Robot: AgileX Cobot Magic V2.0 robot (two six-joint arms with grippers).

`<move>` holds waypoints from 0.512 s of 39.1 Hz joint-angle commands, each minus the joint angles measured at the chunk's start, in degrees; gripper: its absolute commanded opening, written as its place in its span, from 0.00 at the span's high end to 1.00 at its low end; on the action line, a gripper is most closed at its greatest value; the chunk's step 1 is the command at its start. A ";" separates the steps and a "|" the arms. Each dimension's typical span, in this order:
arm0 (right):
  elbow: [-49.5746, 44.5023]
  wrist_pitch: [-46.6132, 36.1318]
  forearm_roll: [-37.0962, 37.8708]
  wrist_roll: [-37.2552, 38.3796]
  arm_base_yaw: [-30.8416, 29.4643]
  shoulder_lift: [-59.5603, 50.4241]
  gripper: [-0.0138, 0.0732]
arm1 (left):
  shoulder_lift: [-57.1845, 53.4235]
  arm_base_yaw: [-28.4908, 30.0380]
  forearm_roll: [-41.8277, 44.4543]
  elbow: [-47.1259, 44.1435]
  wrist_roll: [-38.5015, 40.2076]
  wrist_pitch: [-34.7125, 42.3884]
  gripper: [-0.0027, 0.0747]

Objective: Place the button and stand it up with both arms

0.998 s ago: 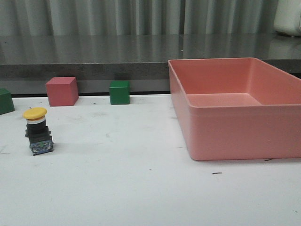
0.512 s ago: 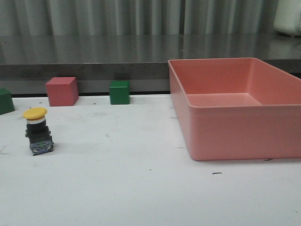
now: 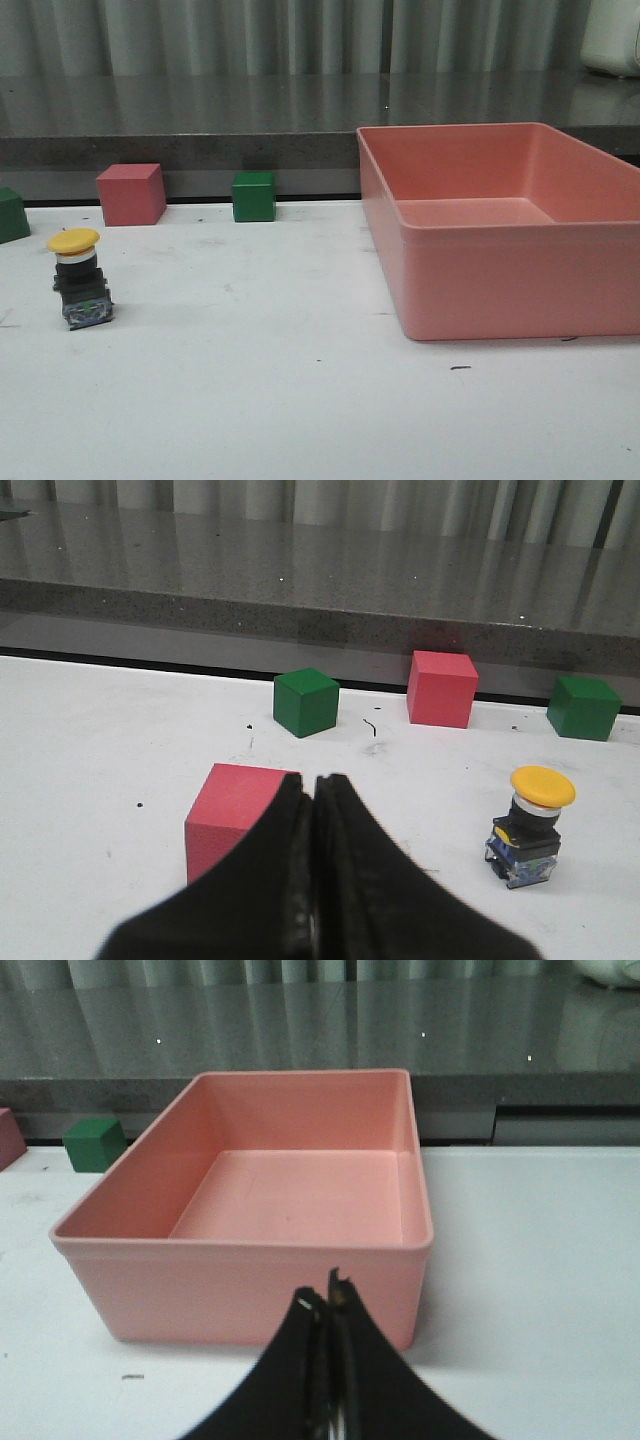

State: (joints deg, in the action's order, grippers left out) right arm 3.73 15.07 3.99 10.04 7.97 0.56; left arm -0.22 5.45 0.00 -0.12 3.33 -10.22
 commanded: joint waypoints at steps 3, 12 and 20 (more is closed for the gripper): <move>-3.99 -7.18 -1.34 -0.66 -0.39 -2.07 0.92 | -1.40 0.04 -0.46 -0.49 0.11 4.98 0.99; -5.00 -8.42 -1.34 -0.62 -0.31 -2.17 0.92 | -1.40 0.04 -0.46 -0.49 0.11 4.98 0.99; -5.00 -8.28 -1.34 -0.62 -0.31 -2.17 0.92 | -1.30 0.04 -0.46 -0.49 0.11 4.98 0.99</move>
State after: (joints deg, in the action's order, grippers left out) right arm -1.54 11.95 2.54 9.95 7.97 -0.55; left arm -0.22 5.45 0.00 -0.12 3.33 -10.22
